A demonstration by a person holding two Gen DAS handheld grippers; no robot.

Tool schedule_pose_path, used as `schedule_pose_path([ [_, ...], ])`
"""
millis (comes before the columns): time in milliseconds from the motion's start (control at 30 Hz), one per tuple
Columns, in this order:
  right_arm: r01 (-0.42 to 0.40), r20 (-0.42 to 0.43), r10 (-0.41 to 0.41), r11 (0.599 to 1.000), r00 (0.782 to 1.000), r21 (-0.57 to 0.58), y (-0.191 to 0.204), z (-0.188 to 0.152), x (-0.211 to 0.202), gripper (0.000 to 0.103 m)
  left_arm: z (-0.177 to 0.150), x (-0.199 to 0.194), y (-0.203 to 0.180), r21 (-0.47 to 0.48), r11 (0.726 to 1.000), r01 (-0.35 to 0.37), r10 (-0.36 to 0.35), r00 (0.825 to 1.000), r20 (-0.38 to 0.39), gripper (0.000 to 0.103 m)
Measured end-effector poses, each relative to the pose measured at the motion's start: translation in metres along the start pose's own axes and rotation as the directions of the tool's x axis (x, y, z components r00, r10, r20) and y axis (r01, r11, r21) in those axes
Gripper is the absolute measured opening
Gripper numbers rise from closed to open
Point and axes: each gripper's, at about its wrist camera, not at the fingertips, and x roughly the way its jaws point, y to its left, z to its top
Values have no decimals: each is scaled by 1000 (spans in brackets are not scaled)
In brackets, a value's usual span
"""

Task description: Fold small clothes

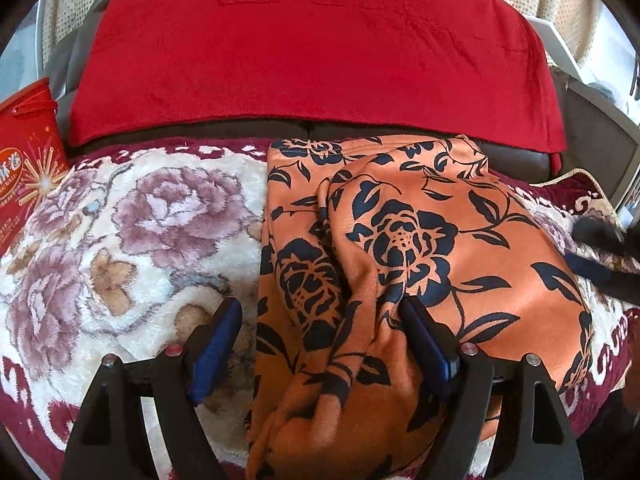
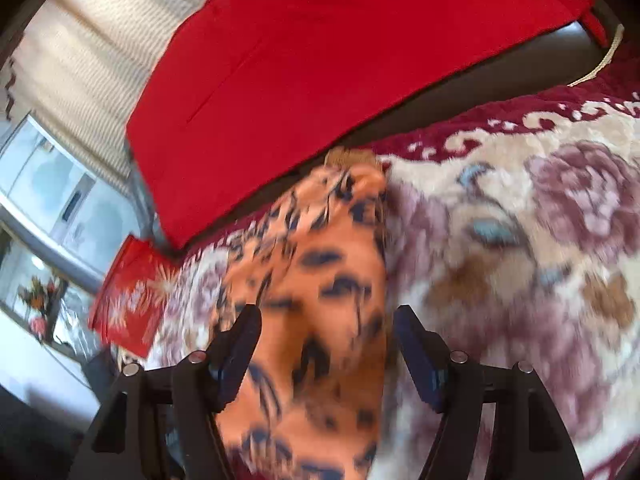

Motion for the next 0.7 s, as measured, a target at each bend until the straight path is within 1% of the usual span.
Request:
schedule_pose_path([
  [67,-2,3,2,1000,1000,-19,-1,-17,-6,72,1,3,2,0,1000,-4,4,1000,1,84],
  [100,10,-17,-10,1000,1000,-26,-3,-25,-3,72,1,3,3,1,1000,-11,11,1000,0,86],
  [133,51,-63,-54,998,997,-43,-5,-33,12,71,0,6,2,8,1000,-25,25,1000,-8,89],
  [167,64,-86,-67,997,994,-45,-10,-36,24,71,-1,8,3,10,999,-32,32,999,-12,91],
  [233,5,-98,0,999,995,48,-26,-38,29,72,-1,8,6,-8,1000,-25,25,1000,-14,92],
  [300,4,-108,2,998,994,59,-24,-34,24,72,0,6,9,-18,1000,-17,17,1000,-20,92],
  [367,44,-92,-44,999,995,-4,-13,-32,16,72,2,-1,10,-12,1000,-22,22,1000,-8,92],
  [433,64,-57,-67,997,996,-38,-3,-28,5,73,6,-15,13,-1,1000,-24,24,999,33,92],
  [500,57,-9,-57,997,998,-60,8,-24,-6,73,8,-31,21,-21,999,-38,40,994,103,92],
  [533,51,29,-48,996,998,-80,15,-22,-14,73,10,-38,27,-47,998,-41,47,990,131,92],
  [567,47,53,-42,994,998,-97,21,-20,-19,73,12,-40,32,-67,997,-38,46,989,138,92],
  [600,39,72,-30,992,997,-122,29,-18,-21,73,13,-38,39,-96,995,-27,40,991,127,92],
  [700,14,76,-2,987,997,-158,47,-15,-13,73,11,-17,50,-159,987,0,4,1000,26,92],
])
